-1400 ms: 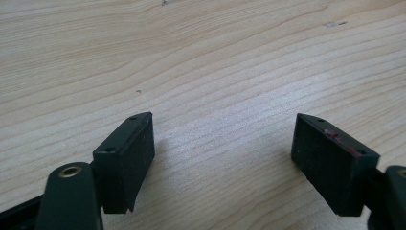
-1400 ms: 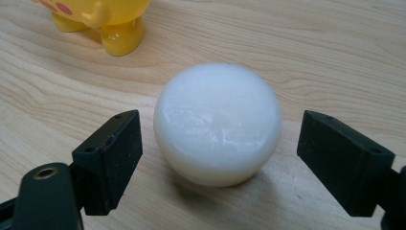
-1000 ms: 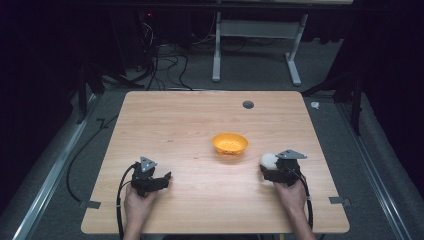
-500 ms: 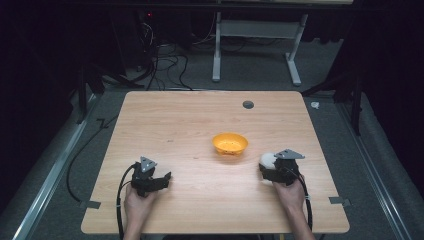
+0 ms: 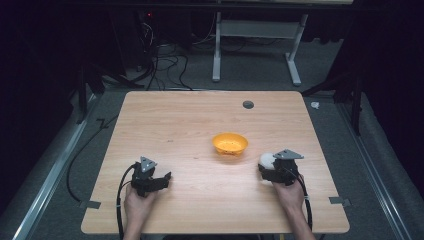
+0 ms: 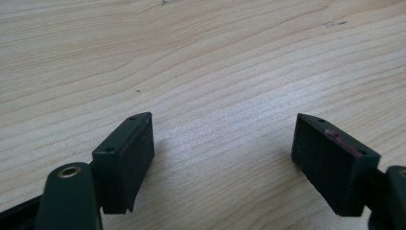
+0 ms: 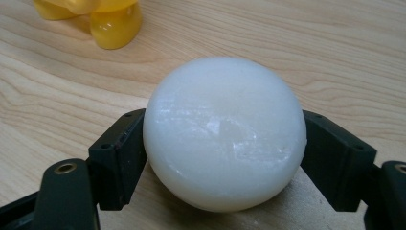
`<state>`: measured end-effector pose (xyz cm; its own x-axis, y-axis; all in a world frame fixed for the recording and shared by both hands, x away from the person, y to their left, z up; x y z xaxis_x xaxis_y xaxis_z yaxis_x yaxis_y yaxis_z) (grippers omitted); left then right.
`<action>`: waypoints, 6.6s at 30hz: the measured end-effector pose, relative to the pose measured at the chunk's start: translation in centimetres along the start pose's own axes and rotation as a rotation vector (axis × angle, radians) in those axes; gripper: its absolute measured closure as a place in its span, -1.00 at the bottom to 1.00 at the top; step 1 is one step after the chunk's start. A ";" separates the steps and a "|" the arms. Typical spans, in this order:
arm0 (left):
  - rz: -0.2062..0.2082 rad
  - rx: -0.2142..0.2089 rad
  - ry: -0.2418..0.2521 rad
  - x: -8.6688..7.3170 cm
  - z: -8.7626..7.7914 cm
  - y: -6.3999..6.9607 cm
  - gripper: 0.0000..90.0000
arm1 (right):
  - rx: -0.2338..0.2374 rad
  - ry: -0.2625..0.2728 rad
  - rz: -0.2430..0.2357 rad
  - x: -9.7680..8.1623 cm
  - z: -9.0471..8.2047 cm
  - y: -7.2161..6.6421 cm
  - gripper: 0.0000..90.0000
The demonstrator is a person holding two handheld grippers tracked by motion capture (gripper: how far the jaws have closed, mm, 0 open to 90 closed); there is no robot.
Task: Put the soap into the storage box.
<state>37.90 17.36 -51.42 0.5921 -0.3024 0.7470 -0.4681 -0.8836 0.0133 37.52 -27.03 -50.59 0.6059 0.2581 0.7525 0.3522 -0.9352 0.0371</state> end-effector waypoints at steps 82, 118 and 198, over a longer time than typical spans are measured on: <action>0.000 -0.001 0.000 0.0 0.0 0.0 -0.49 | 0.236 0.113 -0.108 9.7 -1.1 -3.6 -0.48; 0.000 -0.001 -0.001 0.0 0.0 0.0 -0.49 | 0.215 0.018 -0.160 11.1 4.1 -6.1 -0.48; 0.001 -0.002 -0.002 0.0 0.0 0.0 -0.51 | 0.198 0.156 -0.042 10.4 -0.5 -2.6 -0.34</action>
<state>37.87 17.35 -51.43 0.5926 -0.3039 0.7460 -0.4698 -0.8827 0.0136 42.59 -21.99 -42.54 0.4764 0.2405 0.8457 0.5168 -0.8548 -0.0480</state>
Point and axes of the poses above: each handheld gripper's, and its own axes: z roughly forward along the jaws, x roughly out of its top, y roughly to its right, the point moved 1 cm from there along z, roughly forward along the jaws, and after that the axes turned 1 degree about y, right-handed, at the moved point
